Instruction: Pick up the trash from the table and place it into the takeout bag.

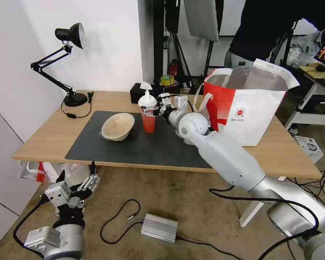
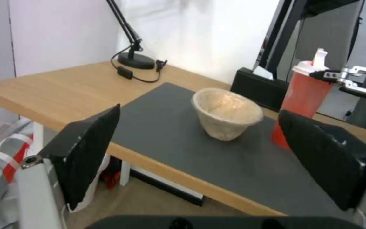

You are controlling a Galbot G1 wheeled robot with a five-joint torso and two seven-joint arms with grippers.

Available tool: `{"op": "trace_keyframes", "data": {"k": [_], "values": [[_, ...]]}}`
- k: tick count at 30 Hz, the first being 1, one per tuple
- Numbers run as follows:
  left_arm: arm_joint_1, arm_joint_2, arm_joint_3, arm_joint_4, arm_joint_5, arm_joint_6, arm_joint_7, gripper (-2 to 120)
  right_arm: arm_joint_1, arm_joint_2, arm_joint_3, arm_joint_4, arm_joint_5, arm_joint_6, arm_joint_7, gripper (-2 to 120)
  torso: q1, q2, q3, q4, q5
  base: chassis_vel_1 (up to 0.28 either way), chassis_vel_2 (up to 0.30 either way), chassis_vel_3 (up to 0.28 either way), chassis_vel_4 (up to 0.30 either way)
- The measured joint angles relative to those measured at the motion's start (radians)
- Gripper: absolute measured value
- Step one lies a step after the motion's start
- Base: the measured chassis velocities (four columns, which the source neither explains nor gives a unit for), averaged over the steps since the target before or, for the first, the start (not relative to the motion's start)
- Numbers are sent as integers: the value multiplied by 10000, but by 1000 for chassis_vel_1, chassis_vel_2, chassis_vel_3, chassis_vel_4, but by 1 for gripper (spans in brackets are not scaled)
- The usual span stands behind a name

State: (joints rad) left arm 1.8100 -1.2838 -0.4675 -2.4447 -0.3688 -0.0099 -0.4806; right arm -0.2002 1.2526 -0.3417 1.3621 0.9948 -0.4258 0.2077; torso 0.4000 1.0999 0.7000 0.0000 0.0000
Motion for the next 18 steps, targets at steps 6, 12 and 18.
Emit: {"op": "trace_keyframes", "data": {"k": [6, 12, 18], "values": [[-100, 17, 62, 140, -5, -35, 4, 100, 10, 137, -58, -218, -29, -38, -131, 100, 0, 0, 0, 0, 0, 0, 0, 0, 0], [-130, -11, 131, 232, -7, -74, 8, 100, 90, 306, -126, -536, -69, -54, -213, 100, 0, 0, 0, 0, -1, 0, 0, 0, 0], [-241, 109, 84, 279, -161, -84, 12, 100, 196, 440, -287, -855, -90, -55, -288, 100, 0, 0, 0, 1, 0, 0, 0, 0, 0]]}}
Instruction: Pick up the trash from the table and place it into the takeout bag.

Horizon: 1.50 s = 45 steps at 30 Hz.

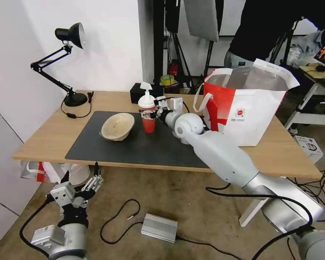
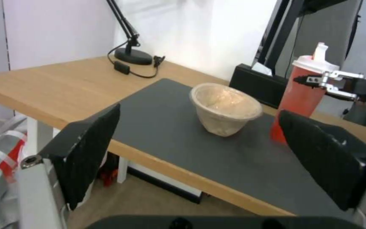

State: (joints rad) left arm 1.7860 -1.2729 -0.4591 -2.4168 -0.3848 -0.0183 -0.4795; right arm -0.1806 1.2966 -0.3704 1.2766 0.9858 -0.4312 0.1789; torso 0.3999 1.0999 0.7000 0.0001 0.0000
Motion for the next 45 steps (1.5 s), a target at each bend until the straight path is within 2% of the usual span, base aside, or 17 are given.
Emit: {"op": "trace_keyframes", "data": {"k": [18, 45], "values": [[-161, 52, 129, 24, -63, 14, 9, 100, 339, 46, -366, -543, 71, 9, -192, 100, 0, 0, -1, -1, 0, 0, 0, 0, 0], [-133, 44, 101, -35, -45, -12, 10, 100, 494, 513, -432, -1496, -144, 175, -635, 100, 1, 0, -1, -1, 1, 0, 0, 0, 0]]}}
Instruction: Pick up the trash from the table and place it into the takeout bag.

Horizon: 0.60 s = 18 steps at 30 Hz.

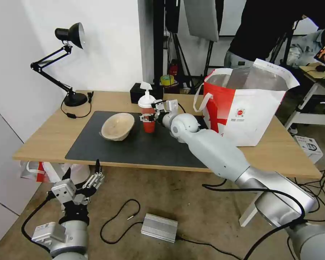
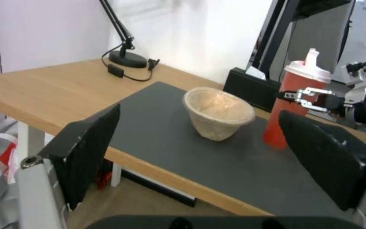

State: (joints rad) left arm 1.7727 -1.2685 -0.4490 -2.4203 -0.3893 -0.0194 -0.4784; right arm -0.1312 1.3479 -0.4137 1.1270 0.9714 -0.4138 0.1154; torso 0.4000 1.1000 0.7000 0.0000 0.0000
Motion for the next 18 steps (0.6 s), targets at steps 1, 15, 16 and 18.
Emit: {"op": "trace_keyframes", "data": {"k": [1, 15, 16, 18], "values": [[0, 0, 0, 0, 0, 0, 0, 100, 0, 0, 0, 0, 0, 0, 0, 100, 0, 0, 0, 0, 0, 0, 0, 0, 0], [-51, 58, 38, 80, -63, -77, 0, 100, -3, 511, 229, -759, -453, 156, -326, 100, 0, 0, 1, 0, -1, 0, 0, 0, 0], [-51, 58, 38, 80, -63, -77, 0, 100, -3, 511, 229, -759, -453, 156, -326, 100, 0, 0, 1, 0, -1, 0, 0, 0, 0], [-32, 59, 36, 81, -66, -80, 6, 100, 23, 529, 246, -856, -482, 185, -372, 100, 0, 0, 1, 1, 0, 0, 0, 0, 0]]}}
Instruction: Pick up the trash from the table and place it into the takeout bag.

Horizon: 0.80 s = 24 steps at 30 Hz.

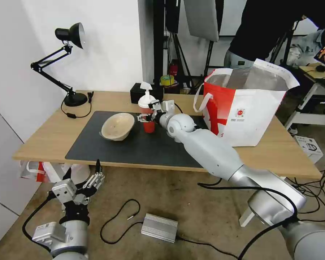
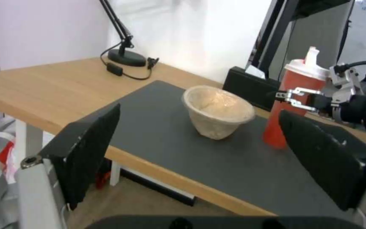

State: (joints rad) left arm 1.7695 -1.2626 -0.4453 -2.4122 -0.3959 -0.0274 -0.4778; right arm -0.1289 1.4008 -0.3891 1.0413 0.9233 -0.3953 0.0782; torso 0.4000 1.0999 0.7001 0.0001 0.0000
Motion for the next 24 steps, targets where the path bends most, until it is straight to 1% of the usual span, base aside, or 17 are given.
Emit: {"op": "trace_keyframes", "data": {"k": [8, 9, 10, 11, 12, 13, 15, 16, 18, 20, 21, 24], "values": [[17, -9, -2, 3, -8, -3, 20, 100, 56, -39, 23, -223, -44, 125, -180, 99, 0, 1, 0, -1, 0, 0, 0, 0, 0], [-9, 4, -6, 25, -19, -3, 22, 100, 62, -46, 46, -269, -47, 189, -296, 93, 0, 0, 0, -1, 0, 0, 0, 0, 0], [-9, 4, -6, 25, -19, -3, 22, 100, 62, -46, 46, -269, -47, 189, -296, 93, 0, 0, 0, -1, 0, 0, 0, 0, 0], [-45, 15, -6, 51, -40, -2, 23, 100, 39, -65, 52, -272, -48, 274, -489, 87, 0, 1, 0, -1, 0, 0, 0, 0, 0], [-45, 15, -6, 51, -40, -2, 23, 100, 39, -65, 52, -272, -48, 274, -489, 87, 0, 1, 0, -1, 0, 0, 0, 0, 0], [-63, 25, -3, 65, -53, -3, 23, 100, 1, -68, 51, -271, -52, 306, -551, 80, 0, 0, 0, -1, 0, 0, 0, 0, 0], [-87, 62, -8, 76, -93, -3, 25, 100, -22, -59, 66, -279, -57, 327, -610, 72, 0, 0, 0, -1, 0, 0, 0, 0, 0], [-87, 62, -8, 76, -93, -3, 25, 100, -22, -59, 66, -279, -57, 327, -610, 72, 0, 0, 0, -1, 0, 0, 0, 0, 0], [-92, 82, -13, 81, -105, -3, 25, 100, -28, -59, 82, -279, -49, 320, -643, 65, -1, 0, 0, -1, 0, 0, 0, 0, 0], [-91, 91, -13, 91, -108, 1, 25, 100, -8, -58, 92, -280, -22, 298, -658, 53, -1, 1, 0, -1, 0, 0, 0, 0, 0], [-91, 91, -13, 91, -108, 1, 25, 100, -8, -58, 92, -280, -22, 298, -658, 53, -1, 1, 0, -1, 0, 0, 0, 0, 0], [-117, 96, 7, 122, -109, 14, 25, 100, 44, -74, 128, -269, -2, 286, -665, 41, 0, 0, 0, 0, 0, 0, 0, 0, 0]]}}
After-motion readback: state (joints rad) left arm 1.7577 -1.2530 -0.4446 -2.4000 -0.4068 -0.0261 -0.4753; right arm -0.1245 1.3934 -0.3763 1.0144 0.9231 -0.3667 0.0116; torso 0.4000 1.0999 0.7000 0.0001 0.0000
